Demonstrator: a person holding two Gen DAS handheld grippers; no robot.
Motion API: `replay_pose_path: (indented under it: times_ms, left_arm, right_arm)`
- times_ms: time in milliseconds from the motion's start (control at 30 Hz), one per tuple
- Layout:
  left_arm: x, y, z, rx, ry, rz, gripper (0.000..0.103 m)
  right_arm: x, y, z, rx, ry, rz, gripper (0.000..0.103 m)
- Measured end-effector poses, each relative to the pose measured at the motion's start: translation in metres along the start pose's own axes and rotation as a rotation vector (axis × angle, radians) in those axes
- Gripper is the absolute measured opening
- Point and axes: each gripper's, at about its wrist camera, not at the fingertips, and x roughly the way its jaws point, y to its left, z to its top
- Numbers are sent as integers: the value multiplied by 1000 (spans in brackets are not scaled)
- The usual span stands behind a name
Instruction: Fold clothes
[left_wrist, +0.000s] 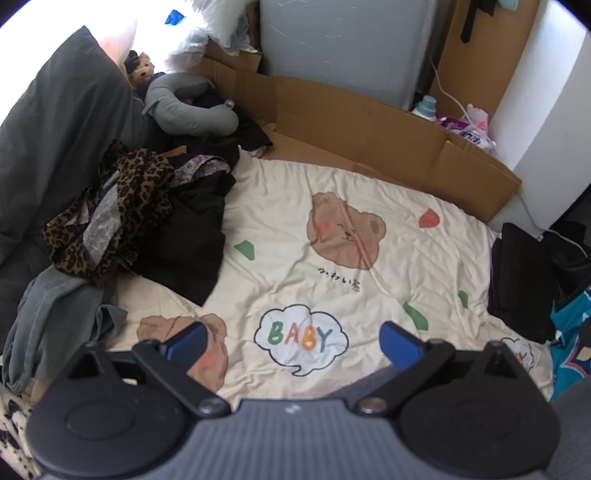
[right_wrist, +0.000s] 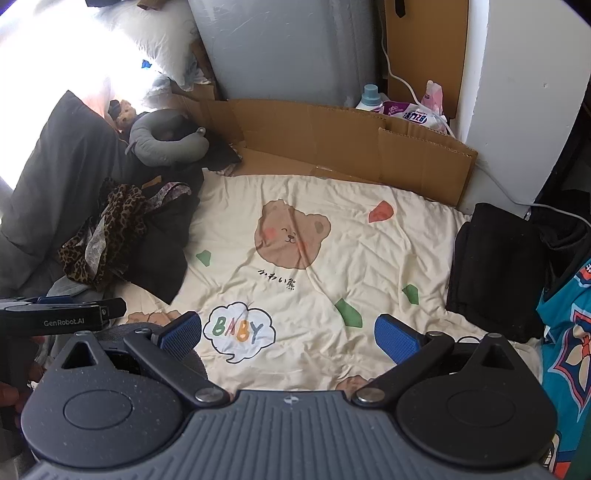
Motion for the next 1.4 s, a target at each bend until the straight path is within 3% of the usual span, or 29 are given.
replay_pose_path:
  times_ms: [1400]
  left_arm:
    - [5, 10, 3, -3, 8, -6, 101]
  right_arm:
    - [1, 2, -1, 10, -15, -12, 103]
